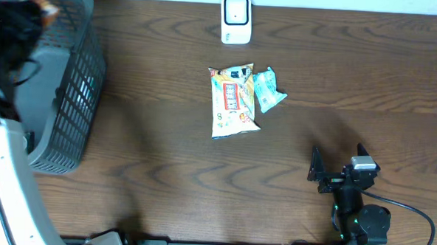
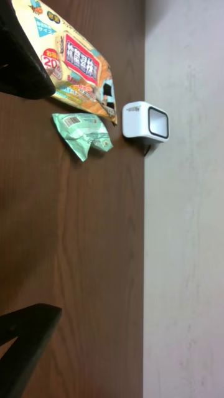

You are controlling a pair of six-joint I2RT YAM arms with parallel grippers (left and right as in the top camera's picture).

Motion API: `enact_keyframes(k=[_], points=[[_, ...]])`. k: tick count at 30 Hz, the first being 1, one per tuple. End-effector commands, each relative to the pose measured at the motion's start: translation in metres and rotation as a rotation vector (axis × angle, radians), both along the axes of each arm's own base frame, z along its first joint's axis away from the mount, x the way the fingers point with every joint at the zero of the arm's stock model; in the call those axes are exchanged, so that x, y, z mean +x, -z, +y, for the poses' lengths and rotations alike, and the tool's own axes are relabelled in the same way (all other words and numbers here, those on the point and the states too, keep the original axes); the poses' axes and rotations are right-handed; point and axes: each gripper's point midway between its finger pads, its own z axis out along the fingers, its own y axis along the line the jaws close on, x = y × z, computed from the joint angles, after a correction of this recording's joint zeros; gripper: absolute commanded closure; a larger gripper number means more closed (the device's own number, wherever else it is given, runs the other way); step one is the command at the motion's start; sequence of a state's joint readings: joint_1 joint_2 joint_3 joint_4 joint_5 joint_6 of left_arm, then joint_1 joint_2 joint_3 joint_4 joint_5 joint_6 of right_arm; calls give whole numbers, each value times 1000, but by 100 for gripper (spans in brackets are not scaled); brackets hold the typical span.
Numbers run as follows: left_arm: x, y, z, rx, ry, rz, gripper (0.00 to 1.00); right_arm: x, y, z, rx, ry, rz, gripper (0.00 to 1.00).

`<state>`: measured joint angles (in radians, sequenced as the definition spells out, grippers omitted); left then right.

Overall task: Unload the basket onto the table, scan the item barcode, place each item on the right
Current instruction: 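Grasp the orange tissue pack and carry it under the scanner, then release the orange tissue pack on the table right of the wipes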

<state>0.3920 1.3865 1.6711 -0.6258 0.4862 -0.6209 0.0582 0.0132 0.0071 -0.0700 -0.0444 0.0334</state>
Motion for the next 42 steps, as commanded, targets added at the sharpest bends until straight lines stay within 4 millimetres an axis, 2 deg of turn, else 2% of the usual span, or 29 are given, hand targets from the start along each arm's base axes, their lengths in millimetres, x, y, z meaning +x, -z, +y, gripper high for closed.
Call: enact_keyframes(k=[1, 3, 7, 10, 14, 18, 23, 25, 30, 32, 33, 34, 38, 42], points=[[6, -9, -88, 92, 305, -52, 92, 0, 2, -3, 6, 16, 6, 1], [10, 5, -128, 177, 435, -39, 92, 0, 2, -3, 6, 16, 6, 1], [21, 51, -183, 281, 554, 67, 92, 0, 2, -3, 6, 16, 6, 1], [30, 85, -224, 300, 633, 139, 92, 0, 2, -3, 6, 16, 6, 1], [44, 127, -295, 309, 777, 156, 92, 0, 2, -3, 6, 16, 6, 1], [59, 154, -357, 319, 870, 89, 92, 0, 2, -3, 6, 16, 6, 1], [74, 185, -415, 316, 935, 6, 91, 0, 2, -3, 6, 16, 6, 1], [76, 201, -431, 317, 957, 0, 86, 0, 2, -3, 6, 16, 6, 1], [74, 246, -458, 317, 1002, 35, 83, 0, 2, -3, 6, 16, 6, 1], [72, 261, -465, 320, 1016, 49, 67, 0, 2, -3, 6, 16, 6, 1], [70, 266, -468, 321, 1023, 56, 46, 0, 2, -3, 6, 16, 6, 1], [69, 271, -471, 321, 1029, 61, 42, 0, 2, -3, 6, 16, 6, 1], [67, 275, -477, 321, 1040, 55, 40, 0, 2, -3, 6, 16, 6, 1], [67, 257, -477, 318, 1035, 23, 31, 0, 2, -3, 6, 16, 6, 1]])
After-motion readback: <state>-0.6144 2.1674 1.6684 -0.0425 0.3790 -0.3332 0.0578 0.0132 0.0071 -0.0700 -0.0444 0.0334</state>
